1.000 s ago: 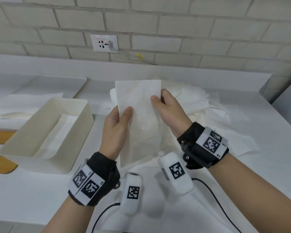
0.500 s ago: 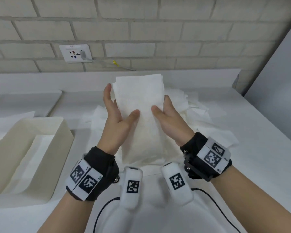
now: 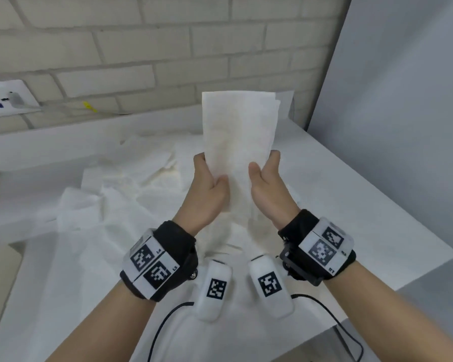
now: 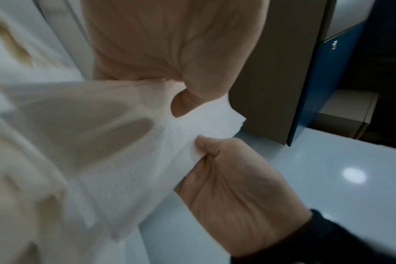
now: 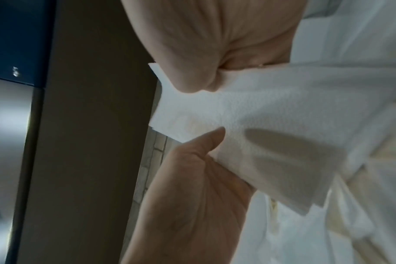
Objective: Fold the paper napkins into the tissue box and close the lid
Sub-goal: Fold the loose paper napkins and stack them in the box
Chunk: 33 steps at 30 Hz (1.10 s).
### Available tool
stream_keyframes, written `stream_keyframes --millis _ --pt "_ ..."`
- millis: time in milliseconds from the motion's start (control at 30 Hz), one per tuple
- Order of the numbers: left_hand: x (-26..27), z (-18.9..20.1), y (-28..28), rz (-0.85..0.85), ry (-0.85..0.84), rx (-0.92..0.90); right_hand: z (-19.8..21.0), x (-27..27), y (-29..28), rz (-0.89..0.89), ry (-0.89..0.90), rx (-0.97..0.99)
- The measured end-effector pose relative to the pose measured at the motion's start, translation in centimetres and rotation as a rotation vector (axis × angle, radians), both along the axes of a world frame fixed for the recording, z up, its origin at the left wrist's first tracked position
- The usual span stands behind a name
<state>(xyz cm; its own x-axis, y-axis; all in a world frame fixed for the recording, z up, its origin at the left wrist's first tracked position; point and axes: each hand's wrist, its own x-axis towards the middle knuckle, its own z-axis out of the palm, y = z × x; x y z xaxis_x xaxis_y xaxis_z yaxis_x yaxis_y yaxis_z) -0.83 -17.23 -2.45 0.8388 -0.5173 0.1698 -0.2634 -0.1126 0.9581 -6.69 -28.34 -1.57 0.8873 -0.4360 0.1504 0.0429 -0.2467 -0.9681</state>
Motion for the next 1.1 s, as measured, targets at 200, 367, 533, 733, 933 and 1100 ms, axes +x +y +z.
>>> stream_keyframes --millis 200,367,533,733,933,1100 --pt "-1.0 -0.5 -7.2 -0.167 0.117 -0.010 0.0 -2.1 -5.6 -0.194 -0.104 0.091" --pt "-2.2 -2.0 -11.9 -0.312 0.179 0.004 -1.8 -3.9 -9.6 -0.345 -0.073 0.076" --pt "-2.9 -3.8 -14.1 -0.356 0.264 0.050 -4.3 -5.1 -11.7 -0.408 0.115 0.125" --pt "-3.1 -3.7 -15.7 -0.366 0.175 -0.044 -3.1 -5.3 -12.2 -0.392 0.028 0.182" --pt "-3.0 -4.6 -15.6 -0.389 0.222 0.054 -4.4 -5.4 -12.6 -0.385 0.185 0.171" --pt "-3.1 -3.2 -16.3 -0.375 0.149 -0.069 -3.3 -5.6 -13.3 -0.359 0.083 0.144"
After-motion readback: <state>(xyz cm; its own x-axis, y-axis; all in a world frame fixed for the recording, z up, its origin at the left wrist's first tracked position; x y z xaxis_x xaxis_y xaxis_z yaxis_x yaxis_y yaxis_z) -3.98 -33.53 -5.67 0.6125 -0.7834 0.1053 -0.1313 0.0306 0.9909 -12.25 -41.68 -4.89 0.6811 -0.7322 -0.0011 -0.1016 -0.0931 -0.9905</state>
